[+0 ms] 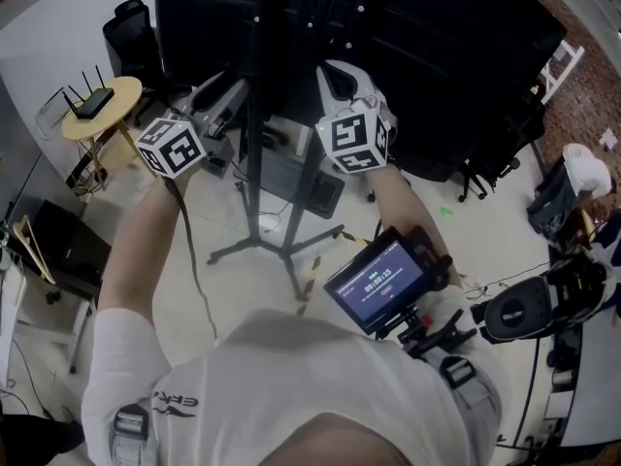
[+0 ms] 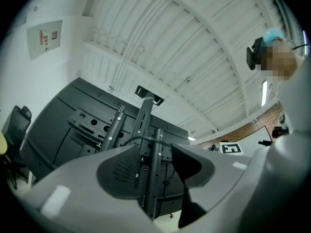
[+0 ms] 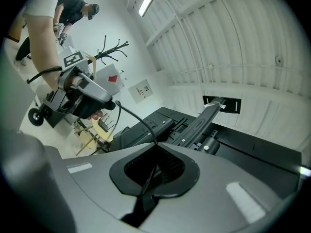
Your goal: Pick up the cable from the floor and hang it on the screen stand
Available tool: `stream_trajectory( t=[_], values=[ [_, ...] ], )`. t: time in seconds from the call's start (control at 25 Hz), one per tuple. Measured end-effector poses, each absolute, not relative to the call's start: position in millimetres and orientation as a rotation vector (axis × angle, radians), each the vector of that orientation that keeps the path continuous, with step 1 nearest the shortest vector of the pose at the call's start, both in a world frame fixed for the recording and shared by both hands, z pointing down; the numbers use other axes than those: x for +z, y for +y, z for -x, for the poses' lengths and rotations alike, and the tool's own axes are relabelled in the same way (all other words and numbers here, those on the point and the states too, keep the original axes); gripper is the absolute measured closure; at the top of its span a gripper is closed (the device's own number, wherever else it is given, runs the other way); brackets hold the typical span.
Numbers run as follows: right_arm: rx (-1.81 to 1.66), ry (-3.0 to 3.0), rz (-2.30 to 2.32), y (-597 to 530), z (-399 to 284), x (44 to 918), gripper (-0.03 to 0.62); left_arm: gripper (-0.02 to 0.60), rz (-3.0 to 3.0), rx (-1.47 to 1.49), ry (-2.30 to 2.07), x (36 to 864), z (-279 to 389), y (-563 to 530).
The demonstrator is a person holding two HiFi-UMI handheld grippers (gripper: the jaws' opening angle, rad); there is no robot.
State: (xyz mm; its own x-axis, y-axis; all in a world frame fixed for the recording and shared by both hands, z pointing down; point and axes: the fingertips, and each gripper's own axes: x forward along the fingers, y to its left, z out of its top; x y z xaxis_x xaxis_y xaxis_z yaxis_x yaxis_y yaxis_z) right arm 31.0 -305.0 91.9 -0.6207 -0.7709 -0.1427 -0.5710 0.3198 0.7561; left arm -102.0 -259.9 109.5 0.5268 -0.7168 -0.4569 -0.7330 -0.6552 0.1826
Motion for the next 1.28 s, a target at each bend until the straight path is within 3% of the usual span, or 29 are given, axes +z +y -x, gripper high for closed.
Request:
stream_trajectory(
  t=[0.04, 0.08, 0.4, 1.08, 1.28],
  values=[
    [-1.162, -2.363, -1.239, -308, -33, 89, 0.576, 0.352, 2.709, 0.755, 1.287, 111, 102, -260],
    [-1.142, -2.383, -1.256, -310, -35, 86, 0.575, 0.341, 2.701, 0.711, 1.292, 114, 102, -260],
    [-1.169, -2.409, -1.272, -306, -29, 71, 0.574, 0.33, 2.595, 0.324, 1.408, 169, 104, -276],
    [-1.128, -2.427, -1.33, -320, -45, 53, 0.574, 0.333, 2.697, -0.131, 1.397, 312, 62, -289],
    [-1.128, -2.419, -1.341, -321, -49, 51, 0.574, 0.382, 2.719, -0.198, 1.383, 339, 53, -288]
  ],
)
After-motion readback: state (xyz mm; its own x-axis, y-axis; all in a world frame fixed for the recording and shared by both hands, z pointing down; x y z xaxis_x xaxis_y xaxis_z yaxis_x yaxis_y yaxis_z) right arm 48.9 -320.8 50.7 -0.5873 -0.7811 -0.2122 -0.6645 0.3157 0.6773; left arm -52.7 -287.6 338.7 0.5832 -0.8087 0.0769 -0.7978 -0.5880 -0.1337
